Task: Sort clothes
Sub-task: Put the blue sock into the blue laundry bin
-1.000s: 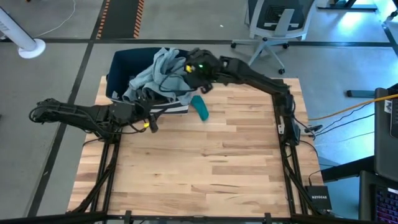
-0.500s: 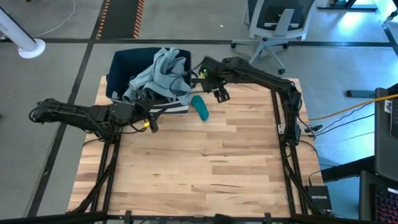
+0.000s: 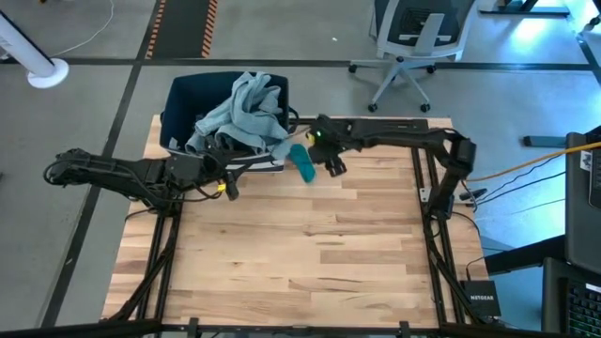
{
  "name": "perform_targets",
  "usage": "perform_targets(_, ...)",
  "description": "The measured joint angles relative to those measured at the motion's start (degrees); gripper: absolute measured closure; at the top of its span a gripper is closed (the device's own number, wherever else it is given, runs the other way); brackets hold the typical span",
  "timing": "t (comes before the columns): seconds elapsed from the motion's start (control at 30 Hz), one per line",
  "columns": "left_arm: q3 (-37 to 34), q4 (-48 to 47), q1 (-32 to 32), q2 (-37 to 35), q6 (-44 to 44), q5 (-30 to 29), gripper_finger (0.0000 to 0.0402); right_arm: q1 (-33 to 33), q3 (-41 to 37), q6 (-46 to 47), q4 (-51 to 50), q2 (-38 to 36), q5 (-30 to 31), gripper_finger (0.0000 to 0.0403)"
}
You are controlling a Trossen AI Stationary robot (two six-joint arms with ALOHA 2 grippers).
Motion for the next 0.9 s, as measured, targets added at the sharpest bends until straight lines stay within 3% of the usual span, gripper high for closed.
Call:
perform_targets(0.37, 0.0, 1.2, 0.0, 0.0, 1.8, -0.6, 0.0233, 5.6, -23.3, 1.8, 30.9, -1.3, -0.2, 0.0114)
perform_targets(0.63, 0.0, 1.4, 0.0, 0.0, 3.0, -0.5, 0.0233, 6.2, -28.5, 4.9, 40.2, -0.3, -0.1, 0.0119)
perform_targets(0.77, 0.0, 2.1, 0.0, 0.0, 3.2, -0.5, 0.0233, 6.2, -28.5, 4.9, 44.1, 2.2, -0.1, 0.0154)
perform_targets(0.9, 0.0, 1.6, 0.0, 0.0, 2.3, -0.5, 0.0233, 6.2, -28.5, 4.5, 45.4, 3.3, 0.5, 0.0226)
